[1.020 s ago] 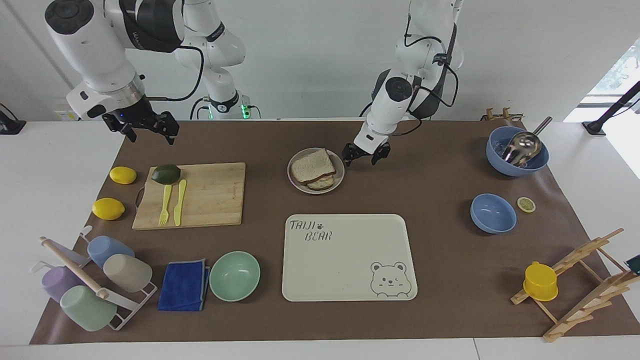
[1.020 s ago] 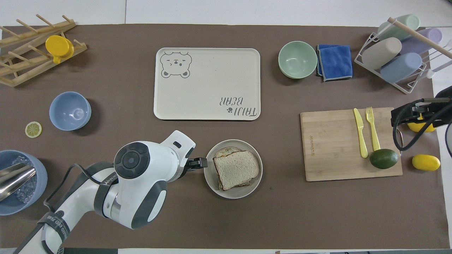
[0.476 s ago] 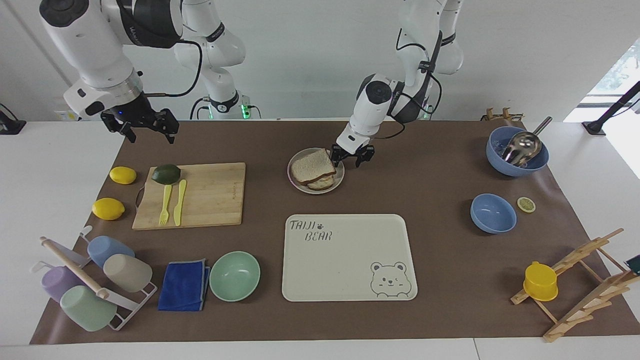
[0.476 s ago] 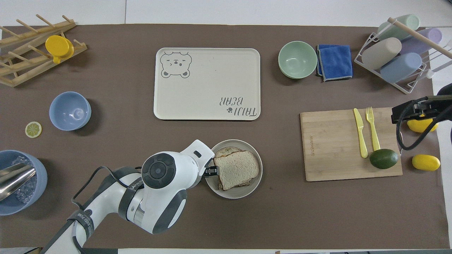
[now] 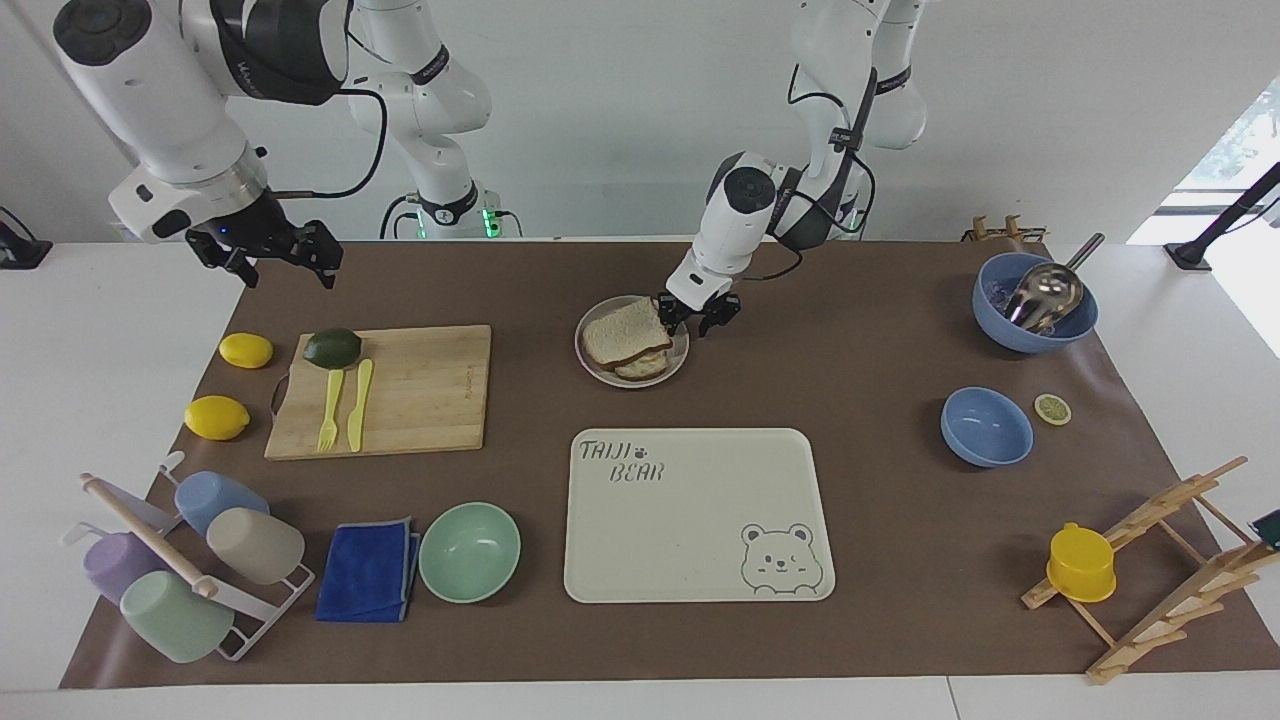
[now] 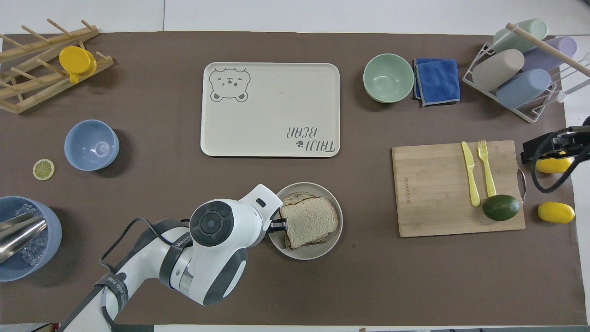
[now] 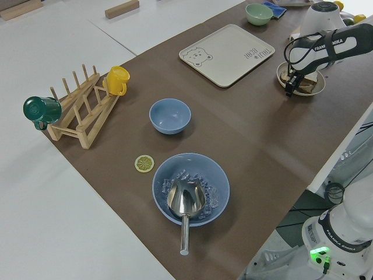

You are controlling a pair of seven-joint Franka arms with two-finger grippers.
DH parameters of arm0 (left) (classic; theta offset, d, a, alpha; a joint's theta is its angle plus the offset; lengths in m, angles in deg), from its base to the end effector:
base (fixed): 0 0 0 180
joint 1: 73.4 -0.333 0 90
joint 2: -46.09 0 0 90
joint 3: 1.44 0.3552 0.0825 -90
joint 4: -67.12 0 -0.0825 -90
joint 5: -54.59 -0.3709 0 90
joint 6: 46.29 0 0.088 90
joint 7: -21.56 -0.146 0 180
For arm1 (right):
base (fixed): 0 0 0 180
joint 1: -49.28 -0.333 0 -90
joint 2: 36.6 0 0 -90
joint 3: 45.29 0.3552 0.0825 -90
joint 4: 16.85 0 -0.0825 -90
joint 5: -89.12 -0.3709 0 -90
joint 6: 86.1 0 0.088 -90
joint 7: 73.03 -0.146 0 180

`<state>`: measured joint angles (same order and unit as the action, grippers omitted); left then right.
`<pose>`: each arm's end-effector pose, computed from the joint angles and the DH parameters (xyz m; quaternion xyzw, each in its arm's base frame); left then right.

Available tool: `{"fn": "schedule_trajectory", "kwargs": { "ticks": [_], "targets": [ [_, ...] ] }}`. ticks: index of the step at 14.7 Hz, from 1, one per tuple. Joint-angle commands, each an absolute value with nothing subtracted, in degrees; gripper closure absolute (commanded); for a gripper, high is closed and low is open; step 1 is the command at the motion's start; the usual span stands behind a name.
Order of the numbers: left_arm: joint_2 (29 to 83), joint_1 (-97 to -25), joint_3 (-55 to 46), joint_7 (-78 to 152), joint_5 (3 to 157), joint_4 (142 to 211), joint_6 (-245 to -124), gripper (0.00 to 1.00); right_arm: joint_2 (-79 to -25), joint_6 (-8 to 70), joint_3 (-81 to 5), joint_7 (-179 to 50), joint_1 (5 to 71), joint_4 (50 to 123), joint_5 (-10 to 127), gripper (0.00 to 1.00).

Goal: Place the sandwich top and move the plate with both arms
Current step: 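Grasp the grey plate rim with the left gripper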

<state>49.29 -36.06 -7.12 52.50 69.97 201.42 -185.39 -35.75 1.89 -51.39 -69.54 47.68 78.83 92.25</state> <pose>0.3650 -0.3511 0.3227 0.9957 -0.0048 -0.0443 0.0815 0.5215 -0.0496 0.5851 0.9978 -0.0081 -0.0614 0.0223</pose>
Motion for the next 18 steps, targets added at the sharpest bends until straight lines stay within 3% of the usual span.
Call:
{"fn": "schedule_trajectory", "kwargs": {
  "ticks": [1,4,7,12,18],
  "targets": [
    [49.34,-34.46,-6.27,52.59,71.82,202.03,-186.65,0.54,-36.42,0.83,-50.39,-68.20,48.67,77.37,90.61,0.00],
    [49.51,-34.11,-6.27,52.59,71.91,202.03,-186.65,0.65,-36.42,1.27,-50.39,-68.28,48.58,77.28,90.70,0.00],
    [49.95,-34.02,-6.27,52.59,71.91,202.03,-186.65,0.67,-36.60,0.92,-50.30,-68.89,48.58,77.02,90.70,0.00],
    [49.95,-34.11,-6.27,52.50,71.91,202.03,-186.65,1.00,-36.42,1.53,-51.09,-71.01,47.88,77.02,90.52,0.00],
    [50.04,-35.51,-6.27,51.89,73.92,200.11,-185.34,1.00,-35.55,0.83,-50.39,-71.01,47.53,77.90,90.61,0.00]
  ]
}}
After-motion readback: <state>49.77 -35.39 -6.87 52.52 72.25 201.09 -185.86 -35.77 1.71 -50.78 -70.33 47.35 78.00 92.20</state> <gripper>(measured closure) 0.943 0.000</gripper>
